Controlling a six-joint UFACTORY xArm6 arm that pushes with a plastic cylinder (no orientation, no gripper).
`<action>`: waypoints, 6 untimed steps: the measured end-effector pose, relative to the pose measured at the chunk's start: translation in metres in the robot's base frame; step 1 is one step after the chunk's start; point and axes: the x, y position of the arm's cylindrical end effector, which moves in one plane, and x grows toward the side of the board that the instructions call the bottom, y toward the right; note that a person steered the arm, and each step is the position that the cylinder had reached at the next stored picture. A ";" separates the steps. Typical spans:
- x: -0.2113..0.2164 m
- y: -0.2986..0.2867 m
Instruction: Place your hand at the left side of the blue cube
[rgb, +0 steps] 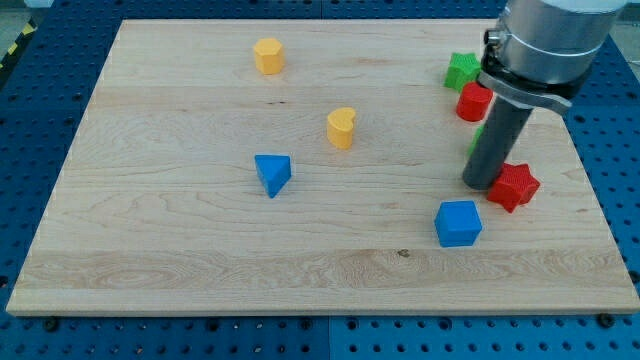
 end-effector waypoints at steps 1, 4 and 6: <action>0.000 -0.043; 0.013 -0.059; 0.037 -0.059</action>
